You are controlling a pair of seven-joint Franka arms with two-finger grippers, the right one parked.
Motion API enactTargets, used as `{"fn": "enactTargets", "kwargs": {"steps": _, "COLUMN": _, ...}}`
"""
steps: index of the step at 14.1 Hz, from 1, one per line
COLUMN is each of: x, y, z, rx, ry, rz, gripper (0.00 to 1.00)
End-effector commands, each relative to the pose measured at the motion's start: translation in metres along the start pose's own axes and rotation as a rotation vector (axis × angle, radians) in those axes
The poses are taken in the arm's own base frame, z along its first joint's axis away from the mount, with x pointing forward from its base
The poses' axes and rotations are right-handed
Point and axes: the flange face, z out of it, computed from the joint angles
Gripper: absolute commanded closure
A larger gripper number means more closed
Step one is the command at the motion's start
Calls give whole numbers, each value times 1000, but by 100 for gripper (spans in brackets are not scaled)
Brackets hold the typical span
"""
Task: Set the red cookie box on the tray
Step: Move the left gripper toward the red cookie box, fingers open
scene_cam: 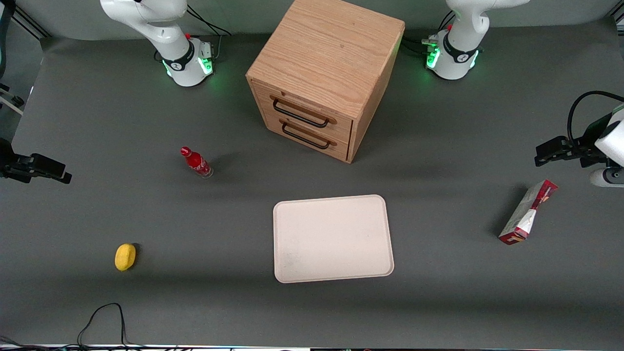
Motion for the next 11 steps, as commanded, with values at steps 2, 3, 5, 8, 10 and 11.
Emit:
{"fn": "enactTargets", "kwargs": {"steps": 2, "x": -6, "y": 2, "z": -8, "rx": 2, "ry": 8, "rz": 0, "gripper": 0}}
{"fn": "enactTargets", "kwargs": {"steps": 3, "x": -6, "y": 2, "z": -8, "rx": 2, "ry": 8, "rz": 2, "gripper": 0}}
{"fn": "enactTargets", "kwargs": {"steps": 5, "x": -5, "y": -2, "z": -6, "rx": 3, "ry": 3, "rz": -1, "gripper": 0}}
{"fn": "enactTargets", "kwargs": {"steps": 8, "x": 10, "y": -30, "z": 7, "rx": 5, "ry": 4, "rz": -14, "gripper": 0}}
{"fn": "enactTargets", "kwargs": {"steps": 10, "x": 30, "y": -63, "z": 21, "rx": 7, "ry": 0, "rz": -3, "gripper": 0}}
{"fn": "enactTargets", "kwargs": {"steps": 11, "x": 35, "y": -81, "z": 29, "rx": 3, "ry": -9, "rz": 3, "gripper": 0}}
